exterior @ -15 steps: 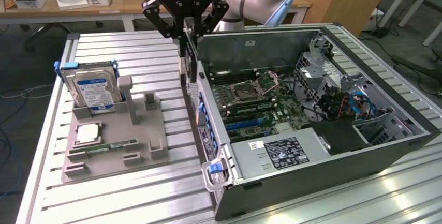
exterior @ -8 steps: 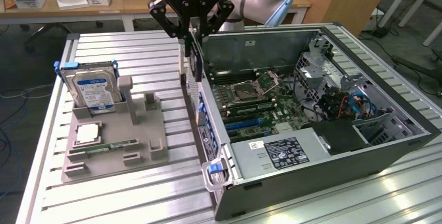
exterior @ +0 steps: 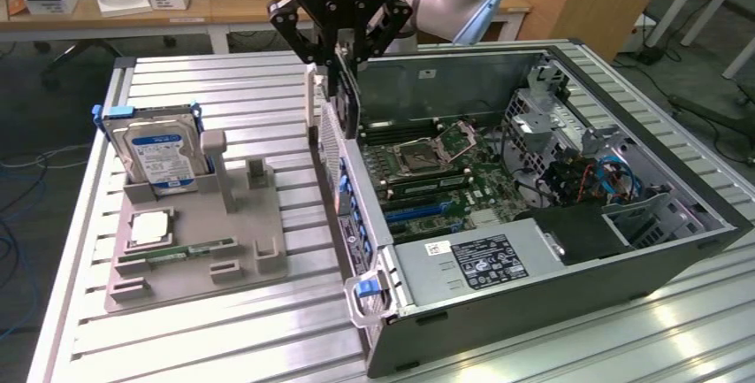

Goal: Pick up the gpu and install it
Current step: 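Pick up the gpu and move the gpu toward the slot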

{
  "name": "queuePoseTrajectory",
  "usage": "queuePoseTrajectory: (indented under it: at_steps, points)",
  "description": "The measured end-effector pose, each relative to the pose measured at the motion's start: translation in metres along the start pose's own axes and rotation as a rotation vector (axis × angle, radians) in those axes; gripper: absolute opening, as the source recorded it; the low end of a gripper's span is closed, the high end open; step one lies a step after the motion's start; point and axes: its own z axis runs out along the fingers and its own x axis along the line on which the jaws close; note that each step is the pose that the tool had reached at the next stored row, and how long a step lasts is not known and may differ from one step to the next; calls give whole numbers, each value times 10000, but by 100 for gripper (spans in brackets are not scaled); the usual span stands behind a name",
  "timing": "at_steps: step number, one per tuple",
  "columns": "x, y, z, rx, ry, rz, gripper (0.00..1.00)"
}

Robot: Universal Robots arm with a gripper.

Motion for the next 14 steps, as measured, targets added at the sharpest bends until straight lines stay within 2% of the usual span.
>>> queuePoseTrajectory:
  at_steps: [14]
  points:
    - [-221,-9,5,0,-1,0,27]
